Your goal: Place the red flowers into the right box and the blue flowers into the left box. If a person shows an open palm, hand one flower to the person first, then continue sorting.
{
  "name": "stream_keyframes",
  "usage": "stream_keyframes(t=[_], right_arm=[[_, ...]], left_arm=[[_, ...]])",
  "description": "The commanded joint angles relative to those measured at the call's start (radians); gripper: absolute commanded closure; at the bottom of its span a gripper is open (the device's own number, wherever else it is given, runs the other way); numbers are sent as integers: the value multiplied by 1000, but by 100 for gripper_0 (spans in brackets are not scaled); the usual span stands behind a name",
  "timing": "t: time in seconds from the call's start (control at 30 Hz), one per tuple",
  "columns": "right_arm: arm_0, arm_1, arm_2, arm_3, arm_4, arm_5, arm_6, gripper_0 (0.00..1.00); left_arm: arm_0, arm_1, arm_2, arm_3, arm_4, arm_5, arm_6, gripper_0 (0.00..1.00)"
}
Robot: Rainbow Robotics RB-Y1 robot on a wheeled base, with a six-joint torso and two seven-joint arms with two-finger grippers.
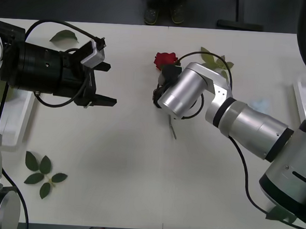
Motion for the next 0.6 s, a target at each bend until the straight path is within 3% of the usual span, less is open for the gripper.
stream_keyframes(t=[0.03, 0.07, 0.1, 0.13, 0.2, 0.27, 0.6], right_arm=[[3, -1, 69, 37, -9, -48, 40, 8], [3, -1, 75, 38, -5, -49, 40, 15], [3, -1, 87, 38, 4, -48, 42, 35], [3, -1, 92, 38, 9, -48, 40, 47], [3, -1, 115, 43, 17, -43, 45, 87], [3, -1, 124, 48, 20, -42, 46, 100], [3, -1, 125, 72, 18, -40, 68, 100]], left_arm=[[-32, 7, 4, -18, 15, 8, -39, 0], [-30, 7, 4, -17, 15, 8, -39, 0], [-30, 7, 4, -18, 17, 8, -39, 0], [-32, 7, 4, -17, 15, 8, -39, 0], [-30, 7, 4, -17, 17, 9, -39, 0], [-32, 7, 4, -18, 17, 9, -39, 0], [-30, 7, 4, -18, 17, 12, -39, 0]])
